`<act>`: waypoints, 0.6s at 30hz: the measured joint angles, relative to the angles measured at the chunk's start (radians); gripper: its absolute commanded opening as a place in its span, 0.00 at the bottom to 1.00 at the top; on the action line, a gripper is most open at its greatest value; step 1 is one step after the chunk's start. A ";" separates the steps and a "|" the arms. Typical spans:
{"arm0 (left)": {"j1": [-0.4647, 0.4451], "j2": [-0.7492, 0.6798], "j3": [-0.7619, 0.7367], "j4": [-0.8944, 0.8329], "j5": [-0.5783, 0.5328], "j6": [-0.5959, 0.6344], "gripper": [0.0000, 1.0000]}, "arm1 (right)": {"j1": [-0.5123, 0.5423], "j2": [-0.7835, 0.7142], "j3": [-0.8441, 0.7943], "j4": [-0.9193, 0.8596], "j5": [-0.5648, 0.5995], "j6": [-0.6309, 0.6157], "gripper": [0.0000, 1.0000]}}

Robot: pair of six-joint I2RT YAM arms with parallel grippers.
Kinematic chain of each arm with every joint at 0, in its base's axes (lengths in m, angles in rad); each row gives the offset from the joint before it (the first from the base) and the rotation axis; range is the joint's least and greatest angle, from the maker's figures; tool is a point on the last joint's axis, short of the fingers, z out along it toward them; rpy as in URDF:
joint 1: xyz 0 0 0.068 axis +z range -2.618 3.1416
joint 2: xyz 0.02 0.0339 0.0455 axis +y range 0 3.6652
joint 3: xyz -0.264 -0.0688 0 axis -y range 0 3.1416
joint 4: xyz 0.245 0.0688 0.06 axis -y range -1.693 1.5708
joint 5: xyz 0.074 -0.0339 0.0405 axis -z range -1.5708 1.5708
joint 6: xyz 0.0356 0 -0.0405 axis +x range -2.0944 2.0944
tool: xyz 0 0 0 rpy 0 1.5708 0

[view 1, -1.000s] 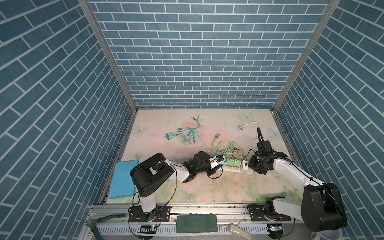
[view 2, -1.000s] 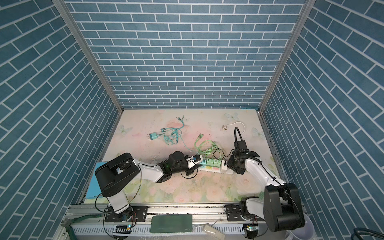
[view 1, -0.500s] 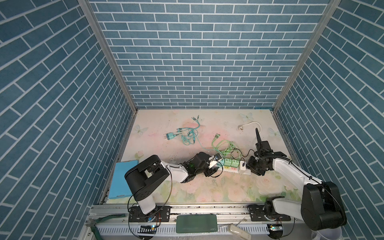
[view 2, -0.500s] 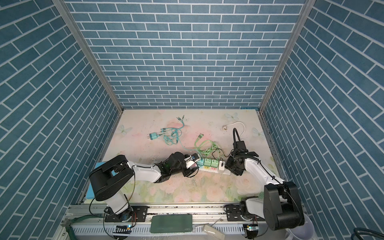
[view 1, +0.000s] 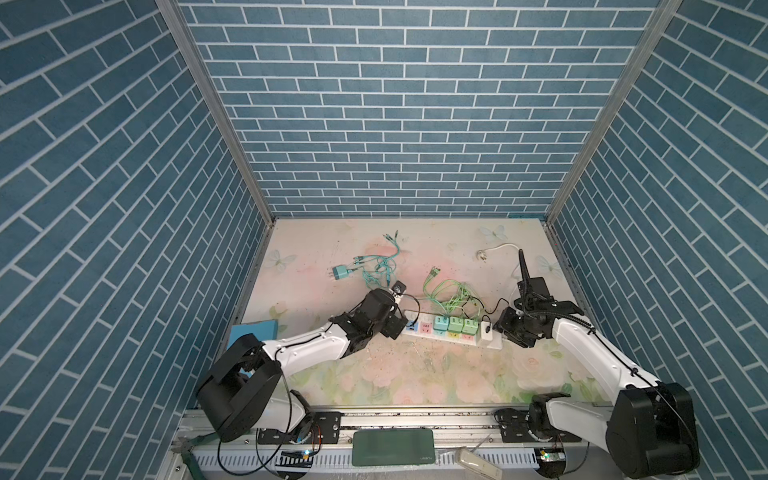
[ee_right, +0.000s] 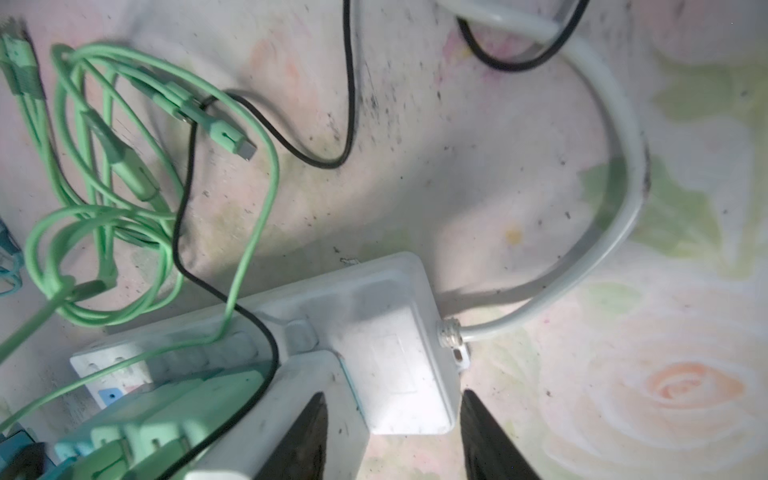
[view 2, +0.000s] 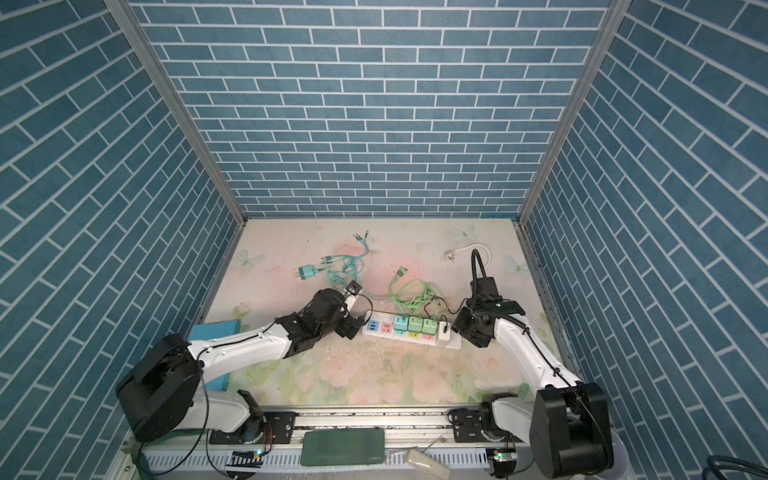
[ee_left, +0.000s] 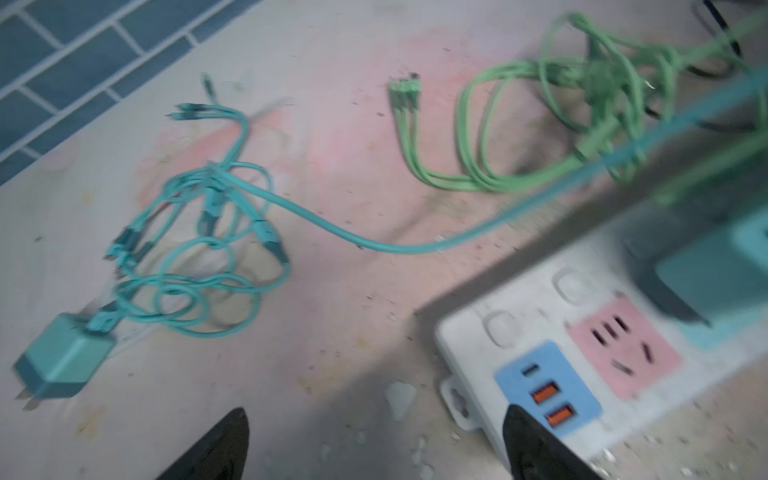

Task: Insert the plug
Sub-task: 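Move the left gripper to the loose teal charger while the right moves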

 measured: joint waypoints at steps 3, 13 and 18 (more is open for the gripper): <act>0.069 -0.012 0.121 -0.096 -0.051 -0.023 0.97 | -0.018 0.000 0.020 -0.003 0.021 -0.016 0.53; 0.316 0.249 0.491 -0.371 -0.187 -0.056 0.94 | -0.042 0.034 0.117 -0.048 0.058 -0.111 0.53; 0.353 0.445 0.624 -0.518 -0.213 0.004 0.90 | -0.042 0.079 0.202 -0.047 0.021 -0.177 0.52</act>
